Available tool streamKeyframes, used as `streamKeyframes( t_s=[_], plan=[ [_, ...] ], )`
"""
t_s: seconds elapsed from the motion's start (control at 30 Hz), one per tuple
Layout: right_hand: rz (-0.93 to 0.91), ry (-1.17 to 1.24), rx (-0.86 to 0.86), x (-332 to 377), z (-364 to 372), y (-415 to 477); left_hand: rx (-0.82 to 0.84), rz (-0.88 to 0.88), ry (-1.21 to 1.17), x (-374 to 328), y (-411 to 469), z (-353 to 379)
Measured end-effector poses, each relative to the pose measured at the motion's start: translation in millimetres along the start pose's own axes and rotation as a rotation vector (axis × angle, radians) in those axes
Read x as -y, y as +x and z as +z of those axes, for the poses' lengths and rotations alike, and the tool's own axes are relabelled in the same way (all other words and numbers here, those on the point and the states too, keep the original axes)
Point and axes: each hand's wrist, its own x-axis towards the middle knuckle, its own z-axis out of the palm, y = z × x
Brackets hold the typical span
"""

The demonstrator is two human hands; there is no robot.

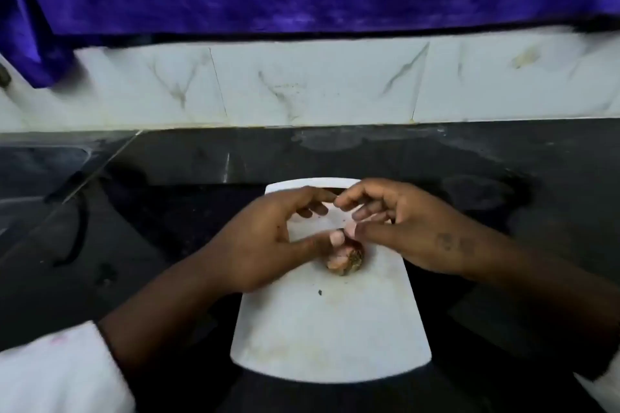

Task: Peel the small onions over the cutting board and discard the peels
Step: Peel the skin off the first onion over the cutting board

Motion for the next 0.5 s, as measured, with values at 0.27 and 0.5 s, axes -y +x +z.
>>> streamKeyframes(
  t_s=[0.27,0.5],
  plan=[
    [0.097,0.088,-0.117,3.1,30.1,-22.0,-0.079,-0.119,-0.054,-24.5,-19.2,24.0],
    [0.065,0.297,-0.205,5.8,44.2,-35.1,-0.18,-0.094,-0.158,-18.1,-25.0,34.3]
  ],
)
